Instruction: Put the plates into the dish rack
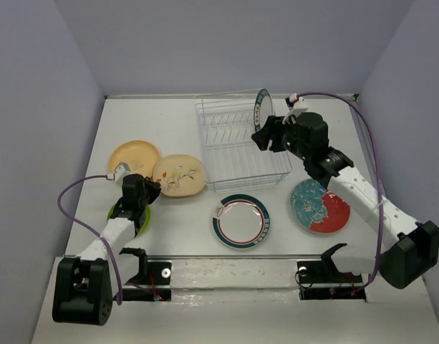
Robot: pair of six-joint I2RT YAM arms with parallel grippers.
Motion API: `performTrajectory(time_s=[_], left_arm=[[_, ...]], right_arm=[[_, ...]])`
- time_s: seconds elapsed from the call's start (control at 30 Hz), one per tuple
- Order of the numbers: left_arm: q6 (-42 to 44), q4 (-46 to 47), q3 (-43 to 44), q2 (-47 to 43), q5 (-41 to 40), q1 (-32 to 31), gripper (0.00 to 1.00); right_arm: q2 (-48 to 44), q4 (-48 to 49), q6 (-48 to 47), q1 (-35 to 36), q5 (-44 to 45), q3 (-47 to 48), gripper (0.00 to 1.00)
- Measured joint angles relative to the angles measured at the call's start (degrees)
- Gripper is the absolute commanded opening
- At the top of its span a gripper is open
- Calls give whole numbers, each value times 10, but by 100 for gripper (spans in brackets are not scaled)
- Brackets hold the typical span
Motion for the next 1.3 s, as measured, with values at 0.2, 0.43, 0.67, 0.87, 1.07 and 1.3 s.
performTrajectory(time_s=[0.2, 0.43, 0.67, 0.87, 1.07, 1.3], left_arm=[[1, -33, -23, -82, 1, 0, 5], [35, -154, -15, -196, -17, 0, 5], [73, -225, 29, -219, -30, 0, 5], [101, -275, 76, -231, -41, 0, 5], [113, -285, 110, -252, -44, 0, 5], [140, -331, 176, -258, -57, -2, 6]], right_arm=[[1, 0, 9, 4, -12, 0, 65], [33, 1, 22, 13, -67, 10, 70], [79, 8, 24, 31, -172, 50, 71], [147, 26, 4, 37, -288, 122, 72], [228, 34, -3, 40, -372, 184, 75], [301, 30, -17, 41, -429, 253, 85]])
